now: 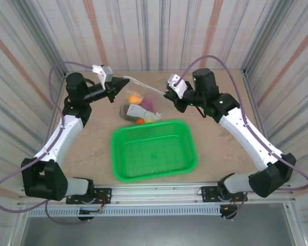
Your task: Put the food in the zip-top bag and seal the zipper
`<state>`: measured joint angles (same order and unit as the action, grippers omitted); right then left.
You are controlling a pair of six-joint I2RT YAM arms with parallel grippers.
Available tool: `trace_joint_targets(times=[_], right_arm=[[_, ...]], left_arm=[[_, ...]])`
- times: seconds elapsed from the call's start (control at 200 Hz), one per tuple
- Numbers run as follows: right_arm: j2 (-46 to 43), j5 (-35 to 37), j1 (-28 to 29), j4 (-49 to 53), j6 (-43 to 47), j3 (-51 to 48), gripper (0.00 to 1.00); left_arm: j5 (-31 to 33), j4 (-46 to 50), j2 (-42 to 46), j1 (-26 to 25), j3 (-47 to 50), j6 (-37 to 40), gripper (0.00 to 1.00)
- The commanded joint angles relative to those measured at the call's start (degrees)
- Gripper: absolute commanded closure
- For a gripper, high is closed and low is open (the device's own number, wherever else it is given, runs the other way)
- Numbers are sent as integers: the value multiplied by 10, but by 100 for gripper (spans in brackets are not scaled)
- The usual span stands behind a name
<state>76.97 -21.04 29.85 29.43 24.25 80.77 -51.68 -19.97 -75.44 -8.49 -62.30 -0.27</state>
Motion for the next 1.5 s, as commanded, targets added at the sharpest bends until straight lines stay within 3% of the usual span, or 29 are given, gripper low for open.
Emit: trace_joint_targets(times=[0.0, 0.08, 0.135, 0.255, 0.506, 0.766, 0.837, 0.962, 0.987, 0.997, 1.092, 1.202, 1.458, 1.498], right_arm=[[-3, 8, -8, 97, -26, 6, 89], [12, 13, 6, 103, -25, 33, 90], [19, 30, 11, 109, -25, 44, 91], [12, 55, 7, 116, -28, 34, 91], [-46, 116, -21, 119, -70, -27, 91], [-61, 11, -31, 95, -101, -41, 97], [-48, 11, -33, 67, -134, -41, 99], [-12, 58, -61, 48, -209, -26, 100], [-3, 74, -72, 48, -232, -20, 100], [1, 82, -77, 49, -240, -18, 100], [32, 183, -120, 69, -326, 3, 100], [53, 228, -185, 90, -393, 0, 100], [60, 220, -336, 53, -560, -110, 100], [64, 218, -351, 47, -583, -125, 96]], left_arm=[[62, -23, 11, 0, -41, 26, 100], [78, 44, 16, -41, -51, 95, 100], [97, 41, 23, -47, -38, 97, 100], [135, 8, 44, -26, -2, 70, 100], [187, 46, 61, 1, -1, 78, 100], [220, 47, 31, -27, -25, 64, 100], [221, 91, -28, -52, -78, 78, 84], [273, 186, -99, -80, -172, 42, 27], [280, 185, -97, -81, -174, 30, 6], [283, 181, -96, -81, -173, 26, 3], [320, 161, -64, -89, -143, 12, 1], [348, 221, -39, -89, -151, 6, 1], [425, 320, 12, -118, -116, -78, 1], [435, 332, 21, -126, -105, -98, 1]])
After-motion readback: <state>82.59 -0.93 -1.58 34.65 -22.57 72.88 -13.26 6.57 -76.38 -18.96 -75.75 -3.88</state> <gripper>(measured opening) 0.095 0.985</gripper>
